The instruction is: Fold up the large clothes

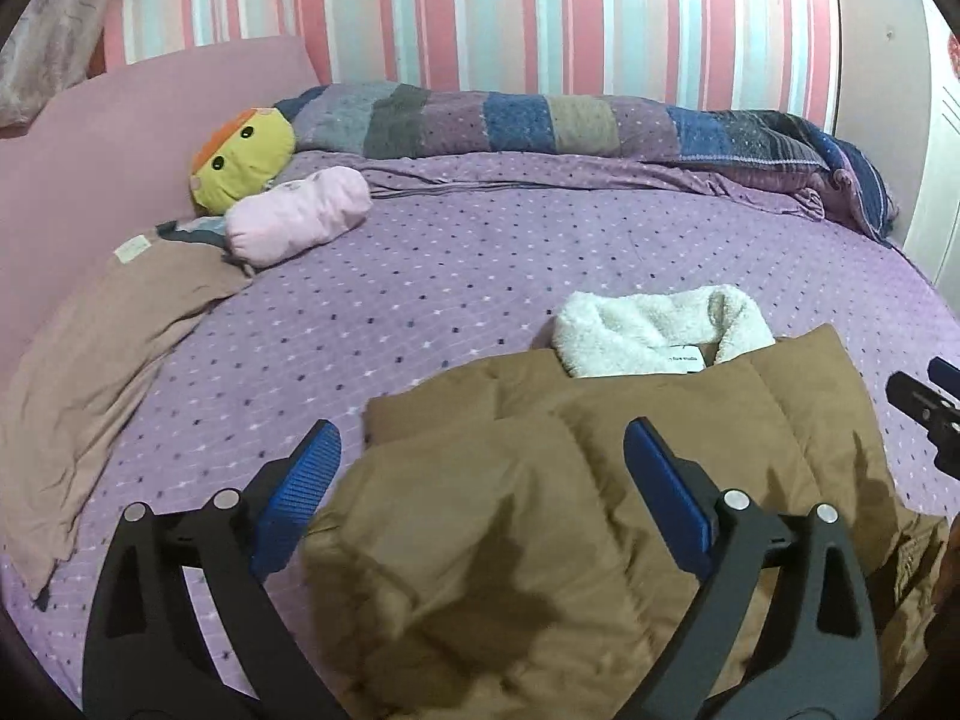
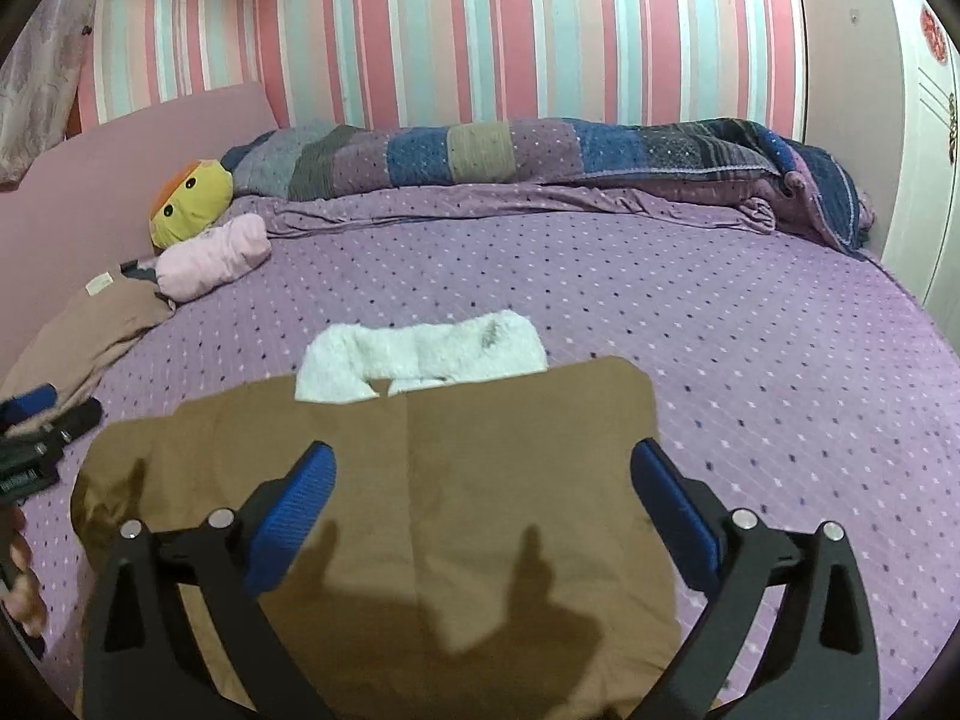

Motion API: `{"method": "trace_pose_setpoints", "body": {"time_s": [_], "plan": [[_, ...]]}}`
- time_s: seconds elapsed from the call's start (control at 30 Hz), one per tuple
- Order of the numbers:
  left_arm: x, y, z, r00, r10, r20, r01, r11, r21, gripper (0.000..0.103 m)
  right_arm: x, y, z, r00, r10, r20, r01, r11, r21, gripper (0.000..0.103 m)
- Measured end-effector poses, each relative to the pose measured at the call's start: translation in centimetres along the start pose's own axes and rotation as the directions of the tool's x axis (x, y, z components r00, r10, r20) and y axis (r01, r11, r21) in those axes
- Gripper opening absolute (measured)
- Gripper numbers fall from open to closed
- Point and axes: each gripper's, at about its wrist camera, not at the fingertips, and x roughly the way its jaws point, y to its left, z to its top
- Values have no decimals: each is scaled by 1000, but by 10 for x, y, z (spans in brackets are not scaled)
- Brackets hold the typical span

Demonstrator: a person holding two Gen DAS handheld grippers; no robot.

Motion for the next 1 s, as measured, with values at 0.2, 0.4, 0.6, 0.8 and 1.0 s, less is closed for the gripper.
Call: {"method": "trace_pose_setpoints", "body": {"time_s": [0.2, 0.4, 0.6, 0.8, 1.0], "plan": [[48, -20, 2, 1000, -9, -15, 9, 1000, 3, 95, 47, -2, -5, 999, -14, -34, 15, 1000, 14, 99], [92, -18, 9, 999, 9, -38, -10, 1000, -27, 95, 81, -2, -5, 1000, -17, -16, 17, 1000, 17, 99], [121, -16, 4, 996, 75, -39, -76, 997, -5, 95, 106, 2, -8, 999, -46, -12, 46, 999, 1, 99], [138, -15, -18, 993, 119, -25, -119, 993, -4, 95, 111, -5, -26, 998, -67, 17, 67, 997, -23, 101], [148, -15, -23, 992, 129, 14, -129, 991, -21, 98, 120, -13, -31, 998, -57, 34, 57, 998, 2, 101]]}}
